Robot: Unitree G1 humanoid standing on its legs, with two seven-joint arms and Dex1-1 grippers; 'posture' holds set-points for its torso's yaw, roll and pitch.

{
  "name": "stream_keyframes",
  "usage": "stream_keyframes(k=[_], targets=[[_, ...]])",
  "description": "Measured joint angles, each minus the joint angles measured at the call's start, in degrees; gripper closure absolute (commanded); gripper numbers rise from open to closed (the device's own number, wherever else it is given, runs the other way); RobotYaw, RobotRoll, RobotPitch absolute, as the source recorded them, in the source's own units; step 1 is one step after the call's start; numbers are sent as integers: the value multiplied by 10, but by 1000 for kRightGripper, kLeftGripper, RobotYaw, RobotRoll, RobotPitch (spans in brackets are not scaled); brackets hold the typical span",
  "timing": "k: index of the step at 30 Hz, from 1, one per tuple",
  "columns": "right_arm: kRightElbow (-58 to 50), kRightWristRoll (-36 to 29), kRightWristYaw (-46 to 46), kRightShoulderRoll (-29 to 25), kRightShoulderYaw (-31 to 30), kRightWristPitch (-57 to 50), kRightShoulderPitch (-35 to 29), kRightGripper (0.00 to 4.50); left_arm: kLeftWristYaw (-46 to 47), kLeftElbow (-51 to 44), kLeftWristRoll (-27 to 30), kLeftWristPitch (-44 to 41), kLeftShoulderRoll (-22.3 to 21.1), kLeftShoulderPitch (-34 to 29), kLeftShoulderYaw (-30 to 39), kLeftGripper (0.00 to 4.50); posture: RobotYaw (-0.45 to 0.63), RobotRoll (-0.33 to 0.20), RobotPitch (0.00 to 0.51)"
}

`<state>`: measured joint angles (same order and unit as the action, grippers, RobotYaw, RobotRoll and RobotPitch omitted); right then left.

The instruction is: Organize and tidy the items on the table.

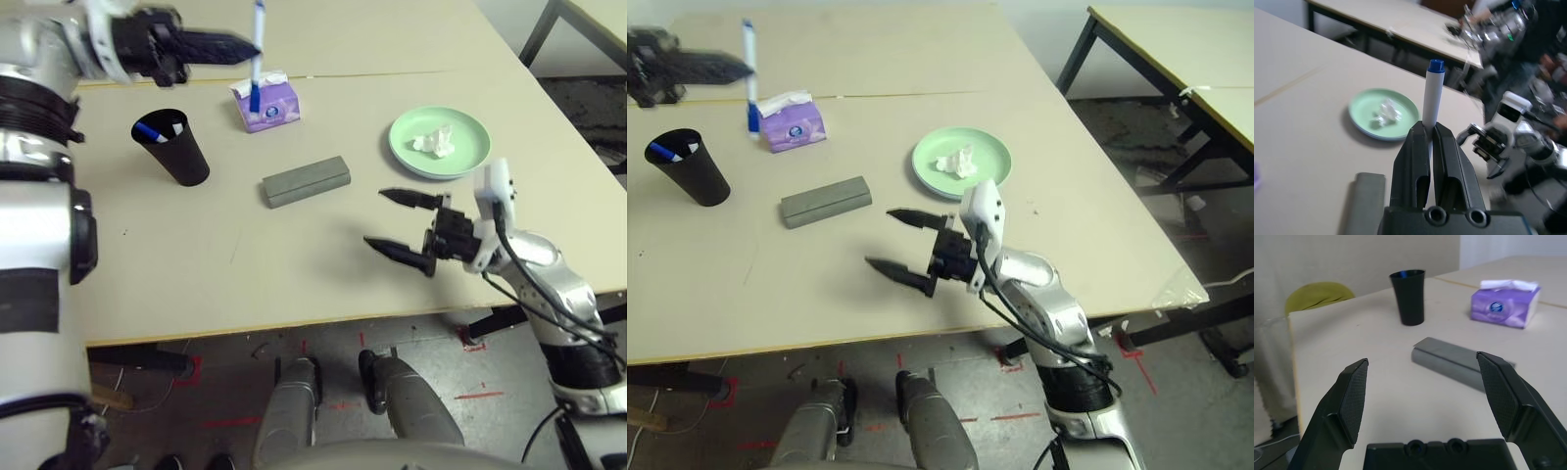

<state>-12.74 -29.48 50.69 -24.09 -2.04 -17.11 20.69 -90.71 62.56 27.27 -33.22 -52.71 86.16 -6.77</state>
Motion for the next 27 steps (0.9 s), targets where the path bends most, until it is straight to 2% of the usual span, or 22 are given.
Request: stream_keyframes(k=[5,8,15,21,27], targets=[[5,9,-7,3,-1,1,-1,0,52,6,-19,27,-15,-8,65,4442,-95,0,172],[10,13,-11,3,-1,2,-1,0,99,12,-36,73,-31,-18,97,4442,-96,0,172],[12,14,-17,4,0,6,-4,0,203,37,-83,185,-49,-86,143,4442,-80,0,183],[12,13,-16,4,0,6,-8,0,257,40,-96,246,-48,-116,174,4442,-78,0,182],[2,5,-4,2,-1,3,-8,0,305,41,-96,278,-21,-137,197,4442,-92,0,181]])
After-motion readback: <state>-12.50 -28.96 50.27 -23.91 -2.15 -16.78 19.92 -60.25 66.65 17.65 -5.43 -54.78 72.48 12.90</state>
